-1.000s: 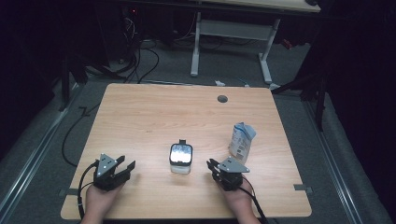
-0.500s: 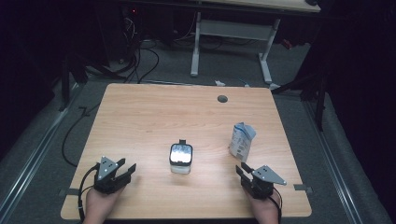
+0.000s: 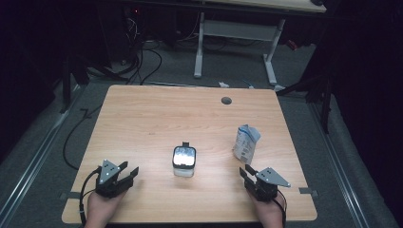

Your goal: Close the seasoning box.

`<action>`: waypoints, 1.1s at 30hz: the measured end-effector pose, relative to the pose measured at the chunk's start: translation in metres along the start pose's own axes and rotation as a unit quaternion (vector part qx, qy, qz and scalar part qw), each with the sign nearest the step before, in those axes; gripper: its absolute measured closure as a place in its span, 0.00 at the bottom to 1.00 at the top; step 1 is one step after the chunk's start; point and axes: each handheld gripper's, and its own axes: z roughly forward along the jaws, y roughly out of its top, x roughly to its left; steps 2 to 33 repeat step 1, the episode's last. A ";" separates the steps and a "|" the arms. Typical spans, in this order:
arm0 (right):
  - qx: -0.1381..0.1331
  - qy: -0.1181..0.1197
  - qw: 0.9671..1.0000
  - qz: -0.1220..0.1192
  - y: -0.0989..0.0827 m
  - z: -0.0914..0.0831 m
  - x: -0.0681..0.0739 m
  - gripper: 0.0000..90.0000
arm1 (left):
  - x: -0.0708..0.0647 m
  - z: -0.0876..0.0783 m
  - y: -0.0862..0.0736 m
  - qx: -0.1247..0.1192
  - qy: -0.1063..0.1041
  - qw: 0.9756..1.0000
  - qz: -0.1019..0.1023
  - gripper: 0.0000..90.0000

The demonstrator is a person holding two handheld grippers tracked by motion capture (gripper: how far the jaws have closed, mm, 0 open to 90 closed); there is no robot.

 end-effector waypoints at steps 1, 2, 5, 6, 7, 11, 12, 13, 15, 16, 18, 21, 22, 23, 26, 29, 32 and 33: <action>0.000 0.001 1.000 -0.002 0.000 0.000 0.000 0.78 | 0.000 0.000 0.000 0.000 -0.001 1.000 0.000 0.55; 0.000 0.001 1.000 -0.002 0.000 0.000 0.000 0.78 | 0.000 0.000 0.000 0.000 -0.001 1.000 0.000 0.55; 0.000 0.001 1.000 -0.002 0.000 0.000 0.000 0.78 | 0.000 0.000 0.000 0.000 -0.001 1.000 0.000 0.55; 0.000 0.001 1.000 -0.002 0.000 0.000 0.000 0.78 | 0.000 0.000 0.000 0.000 -0.001 1.000 0.000 0.55; 0.000 0.001 1.000 -0.002 0.000 0.000 0.000 0.78 | 0.000 0.000 0.000 0.000 -0.001 1.000 0.000 0.55; 0.000 0.001 1.000 -0.002 0.000 0.000 0.000 0.78 | 0.000 0.000 0.000 0.000 -0.001 1.000 0.000 0.55; 0.000 0.001 1.000 -0.002 0.000 0.000 0.000 0.78 | 0.000 0.000 0.000 0.000 -0.001 1.000 0.000 0.55; 0.000 0.001 1.000 -0.002 0.000 0.000 0.000 0.78 | 0.000 0.000 0.000 0.000 -0.001 1.000 0.000 0.55; 0.000 0.001 1.000 -0.002 0.000 0.000 0.000 0.78 | 0.000 0.000 0.000 0.000 -0.001 1.000 0.000 0.55; 0.000 0.001 1.000 -0.002 0.000 0.000 0.000 0.78 | 0.000 0.000 0.000 0.000 -0.001 1.000 0.000 0.55; 0.000 0.001 1.000 -0.002 0.000 0.000 0.000 0.78 | 0.000 0.000 0.000 0.000 -0.001 1.000 0.000 0.55; 0.000 0.001 1.000 -0.002 0.000 0.000 0.000 0.78 | 0.000 0.000 0.000 0.000 -0.001 1.000 0.000 0.55; 0.000 0.001 1.000 -0.002 0.000 0.000 0.000 0.78 | 0.000 0.000 0.000 0.000 -0.001 1.000 0.000 0.55; 0.000 0.001 1.000 -0.002 0.000 0.000 0.000 0.78 | 0.000 0.000 0.000 0.000 -0.001 1.000 0.000 0.55; 0.000 0.001 1.000 -0.002 0.000 0.000 0.000 0.78 | 0.000 0.000 0.000 0.000 -0.001 1.000 0.000 0.55; 0.000 0.001 1.000 -0.002 0.000 0.000 0.000 0.78 | 0.000 0.000 0.000 0.000 -0.001 1.000 0.000 0.55; 0.000 0.001 1.000 -0.002 0.000 0.000 0.000 0.78 | 0.000 0.000 0.000 0.000 -0.001 1.000 0.000 0.55; 0.000 0.001 1.000 -0.002 0.000 0.000 0.000 0.78 | 0.000 0.000 0.000 0.000 -0.001 1.000 0.000 0.55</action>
